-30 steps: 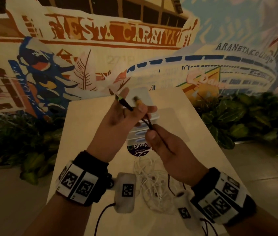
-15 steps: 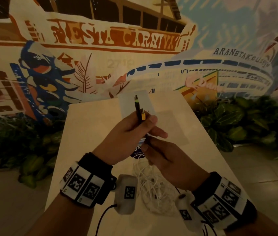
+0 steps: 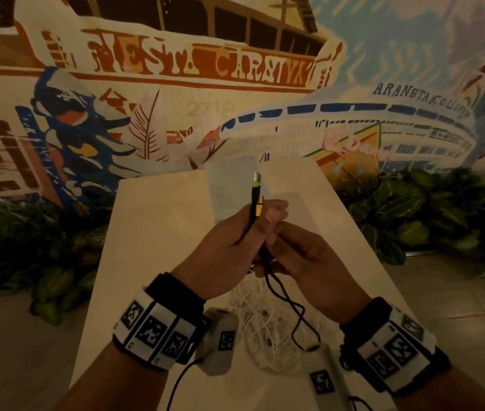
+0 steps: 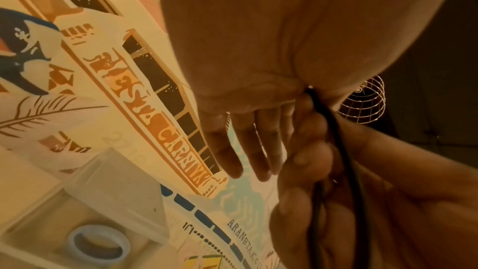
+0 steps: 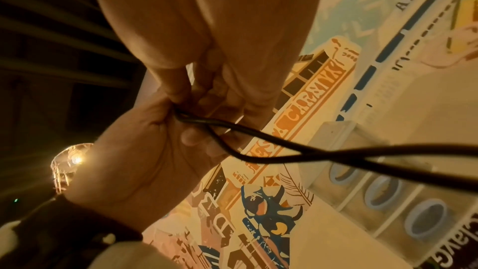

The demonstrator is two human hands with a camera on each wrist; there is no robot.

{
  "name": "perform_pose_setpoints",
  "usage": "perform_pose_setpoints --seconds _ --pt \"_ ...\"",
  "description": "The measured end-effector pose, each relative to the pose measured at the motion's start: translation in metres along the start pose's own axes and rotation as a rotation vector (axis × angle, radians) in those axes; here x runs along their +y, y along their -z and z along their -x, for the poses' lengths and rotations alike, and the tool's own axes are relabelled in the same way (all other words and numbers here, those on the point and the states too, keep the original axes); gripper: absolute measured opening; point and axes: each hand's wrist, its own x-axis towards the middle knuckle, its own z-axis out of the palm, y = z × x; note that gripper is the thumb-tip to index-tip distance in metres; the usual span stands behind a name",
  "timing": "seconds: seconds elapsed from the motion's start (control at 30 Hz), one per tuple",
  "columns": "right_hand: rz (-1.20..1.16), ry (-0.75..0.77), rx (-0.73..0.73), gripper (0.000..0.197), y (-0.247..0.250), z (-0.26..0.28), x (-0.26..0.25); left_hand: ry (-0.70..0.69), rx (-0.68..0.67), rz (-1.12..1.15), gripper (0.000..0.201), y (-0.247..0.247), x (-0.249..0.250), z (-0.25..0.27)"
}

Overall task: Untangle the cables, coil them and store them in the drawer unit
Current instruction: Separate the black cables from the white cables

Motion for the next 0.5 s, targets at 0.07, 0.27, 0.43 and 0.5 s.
perform_pose_setpoints --seconds 0.07,0.27,0.43,0.5 --pt "-0.002 0.004 0.011 0.034 -0.0003 0.0009 -0.0004 -0.002 0.002 -0.018 0.052 0.0029 -0.0036 0.0004" --pt "-0.124 -0.098 -0.024 0.034 -0.0028 0.0059 -0.0023 -0.023 0.041 -0.057 0.050 0.0045 -0.0069 0.0000" --pt "-0.032 -0.035 0.034 0.029 -0.0069 0.0066 -0.0057 -0.004 0.048 0.029 0.048 0.0010 -0.0086 0.0028" --pt "-0.093 -0.056 0.062 0.025 -0.0070 0.0068 -0.0053 0.002 0.046 0.066 0.050 0.0023 -0.0083 0.0051"
